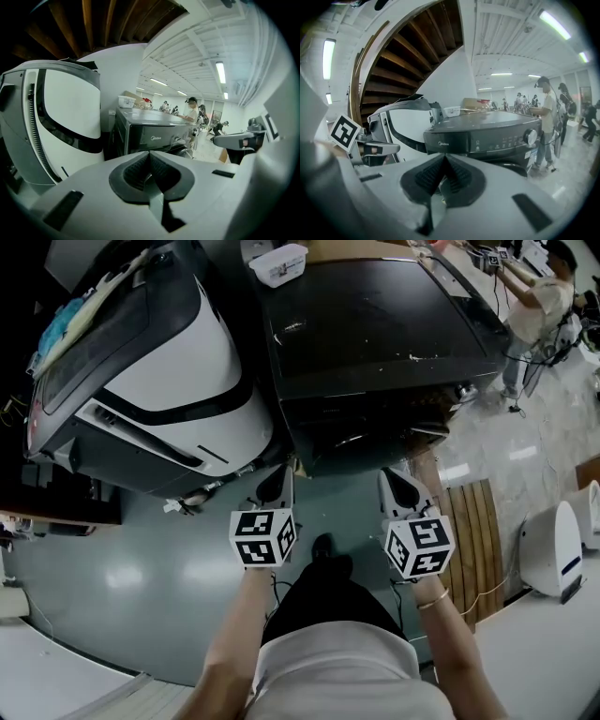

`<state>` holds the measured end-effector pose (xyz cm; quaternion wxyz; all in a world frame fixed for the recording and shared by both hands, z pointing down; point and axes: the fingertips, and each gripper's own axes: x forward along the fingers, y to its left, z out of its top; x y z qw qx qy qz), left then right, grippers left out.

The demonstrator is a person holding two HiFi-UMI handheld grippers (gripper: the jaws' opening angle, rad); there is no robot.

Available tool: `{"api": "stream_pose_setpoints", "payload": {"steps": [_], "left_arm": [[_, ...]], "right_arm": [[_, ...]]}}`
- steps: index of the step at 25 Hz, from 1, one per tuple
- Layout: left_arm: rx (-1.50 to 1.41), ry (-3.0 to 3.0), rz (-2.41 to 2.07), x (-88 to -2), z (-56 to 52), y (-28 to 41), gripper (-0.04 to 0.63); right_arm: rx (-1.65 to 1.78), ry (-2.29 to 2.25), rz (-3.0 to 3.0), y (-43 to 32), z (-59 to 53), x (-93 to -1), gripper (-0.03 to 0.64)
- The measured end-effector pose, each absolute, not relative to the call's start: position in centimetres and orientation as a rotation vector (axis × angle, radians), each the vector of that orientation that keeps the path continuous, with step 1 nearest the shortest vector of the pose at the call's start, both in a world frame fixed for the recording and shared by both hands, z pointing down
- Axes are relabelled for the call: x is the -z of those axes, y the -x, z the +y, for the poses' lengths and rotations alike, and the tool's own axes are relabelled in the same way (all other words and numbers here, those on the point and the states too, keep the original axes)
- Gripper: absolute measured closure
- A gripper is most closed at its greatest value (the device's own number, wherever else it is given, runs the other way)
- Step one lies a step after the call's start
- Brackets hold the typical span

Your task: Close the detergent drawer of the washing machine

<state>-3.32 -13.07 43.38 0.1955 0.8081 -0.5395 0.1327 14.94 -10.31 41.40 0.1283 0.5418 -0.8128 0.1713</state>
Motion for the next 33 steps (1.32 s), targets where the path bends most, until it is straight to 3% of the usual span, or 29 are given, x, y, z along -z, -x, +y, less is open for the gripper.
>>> {"api": "stream_pose_setpoints", "payload": {"steps": [33], "left_arm": [[-0.332,-2.268,-1.526,-42.6,-11.3,4.4,0.6]], "right_arm": [[-0.5,-1.536,-2.362,-13.6,-9.4,-40.8,0.615]]}}
